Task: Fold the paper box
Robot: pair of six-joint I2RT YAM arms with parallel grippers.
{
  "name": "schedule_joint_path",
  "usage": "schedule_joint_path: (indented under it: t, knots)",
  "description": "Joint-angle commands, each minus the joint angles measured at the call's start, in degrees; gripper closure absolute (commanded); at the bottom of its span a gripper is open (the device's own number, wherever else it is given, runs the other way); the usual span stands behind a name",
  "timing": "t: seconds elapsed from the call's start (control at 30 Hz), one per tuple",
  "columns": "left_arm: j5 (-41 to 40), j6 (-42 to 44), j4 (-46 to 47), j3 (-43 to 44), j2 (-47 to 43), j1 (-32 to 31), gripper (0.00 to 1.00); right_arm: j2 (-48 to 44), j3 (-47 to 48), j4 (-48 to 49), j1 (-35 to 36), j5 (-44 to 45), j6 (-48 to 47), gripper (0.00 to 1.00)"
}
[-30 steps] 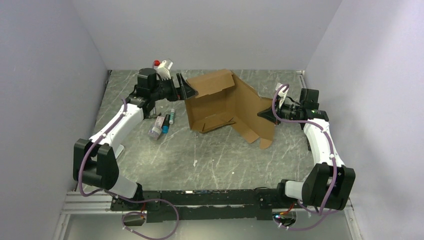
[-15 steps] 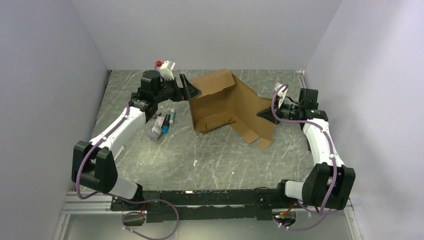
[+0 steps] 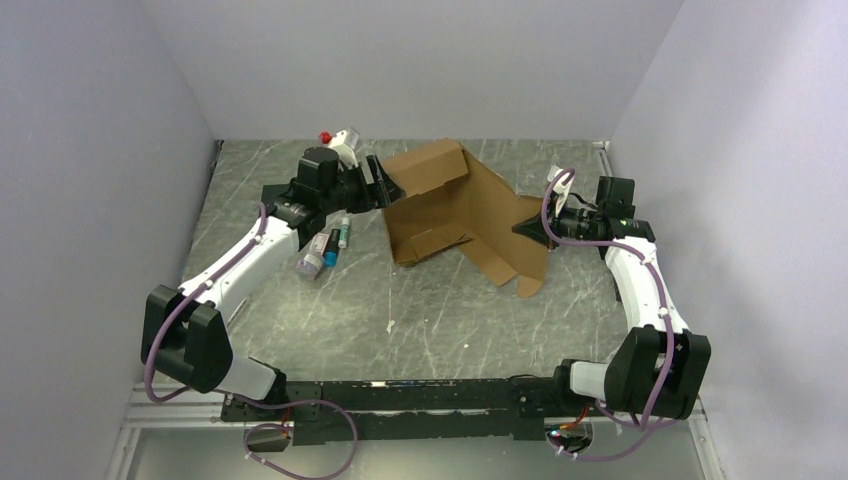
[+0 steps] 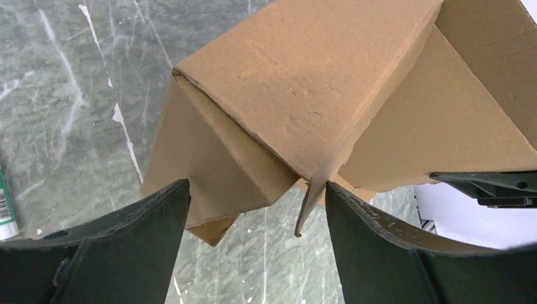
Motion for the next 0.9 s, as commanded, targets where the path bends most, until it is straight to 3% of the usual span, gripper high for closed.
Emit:
schedule_joint_path:
  t: [0.0, 0.47, 0.87]
  knots:
    - [-3.34, -1.5, -1.03, 3.91, -0.35, -0.65, 0.18, 0.57, -1.03, -1.67, 0.59, 2.04, 0.75, 1.0]
    - [-11.26, 3.51, -1.57, 6.67, 3.78, -1.98, 0.38, 0.7, -0.94, -2.45, 1.28, 1.24, 0.06, 1.0]
    - [-17.9, 8.03, 2.56, 6.22, 4.74, -3.41, 0.43, 0.94, -1.11, -2.96, 3.31, -0.74, -0.15, 1.0]
